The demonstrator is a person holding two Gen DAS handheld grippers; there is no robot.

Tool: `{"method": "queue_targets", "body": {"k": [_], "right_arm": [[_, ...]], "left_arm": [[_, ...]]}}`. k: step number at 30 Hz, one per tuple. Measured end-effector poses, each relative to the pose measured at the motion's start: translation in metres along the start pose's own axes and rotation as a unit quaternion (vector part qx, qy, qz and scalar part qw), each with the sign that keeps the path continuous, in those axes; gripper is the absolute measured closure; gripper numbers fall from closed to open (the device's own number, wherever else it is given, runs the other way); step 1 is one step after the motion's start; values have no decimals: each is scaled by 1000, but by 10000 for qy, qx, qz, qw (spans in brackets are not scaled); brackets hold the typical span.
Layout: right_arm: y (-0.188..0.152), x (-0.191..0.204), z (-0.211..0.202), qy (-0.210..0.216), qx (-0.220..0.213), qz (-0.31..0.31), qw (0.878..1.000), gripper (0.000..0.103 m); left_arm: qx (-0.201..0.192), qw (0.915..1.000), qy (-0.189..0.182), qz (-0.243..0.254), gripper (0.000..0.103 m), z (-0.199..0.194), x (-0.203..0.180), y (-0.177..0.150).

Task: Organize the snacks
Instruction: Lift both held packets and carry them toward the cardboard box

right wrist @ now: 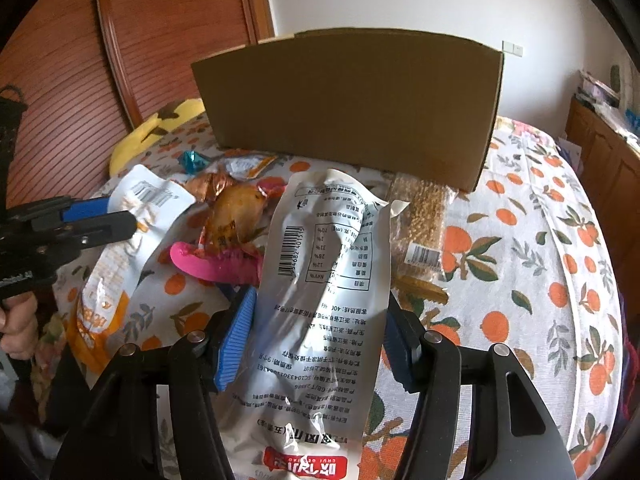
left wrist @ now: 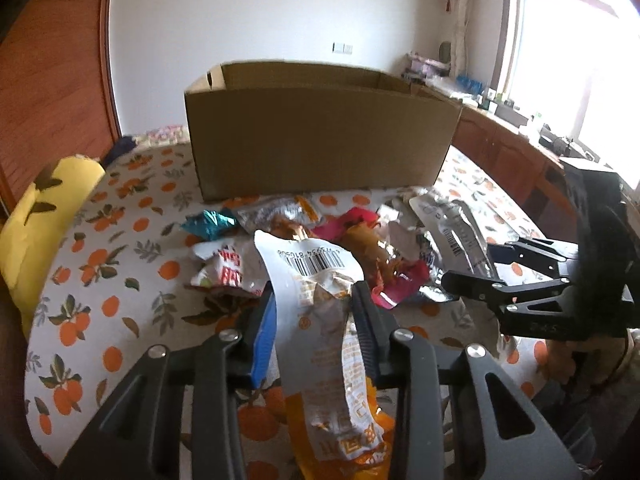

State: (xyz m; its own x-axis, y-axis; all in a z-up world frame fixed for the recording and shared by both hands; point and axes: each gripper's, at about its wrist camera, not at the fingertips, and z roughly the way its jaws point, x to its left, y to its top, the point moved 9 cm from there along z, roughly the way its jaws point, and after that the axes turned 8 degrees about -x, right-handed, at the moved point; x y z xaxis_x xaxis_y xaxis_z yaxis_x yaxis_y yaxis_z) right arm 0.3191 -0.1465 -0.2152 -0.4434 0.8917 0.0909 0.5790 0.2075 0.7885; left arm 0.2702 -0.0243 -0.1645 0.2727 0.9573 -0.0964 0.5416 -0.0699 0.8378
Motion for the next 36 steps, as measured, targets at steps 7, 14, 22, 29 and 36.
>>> {"method": "queue_targets", "body": {"k": [7, 14, 22, 29, 36], "right_arm": [[0, -2, -4, -19, -47, 46, 10000, 42], [0, 0, -3, -41, -50, 30, 10000, 42], [0, -1, -3, -33, -56, 56, 10000, 42], [0, -2, -3, -22, -61, 73, 10000, 42], [1, -3, -4, 6, -59, 102, 9999, 42]], "left_arm": [[-297, 9995, -4, -127, 102, -8, 5, 8], [-72, 9999, 27, -139, 103, 2, 8, 5], [207, 9985, 68, -507, 60, -3, 20, -10], [550, 9968, 331, -478, 59, 10, 37, -33], [801, 9914, -245, -1006, 81, 22, 39, -44]]}}
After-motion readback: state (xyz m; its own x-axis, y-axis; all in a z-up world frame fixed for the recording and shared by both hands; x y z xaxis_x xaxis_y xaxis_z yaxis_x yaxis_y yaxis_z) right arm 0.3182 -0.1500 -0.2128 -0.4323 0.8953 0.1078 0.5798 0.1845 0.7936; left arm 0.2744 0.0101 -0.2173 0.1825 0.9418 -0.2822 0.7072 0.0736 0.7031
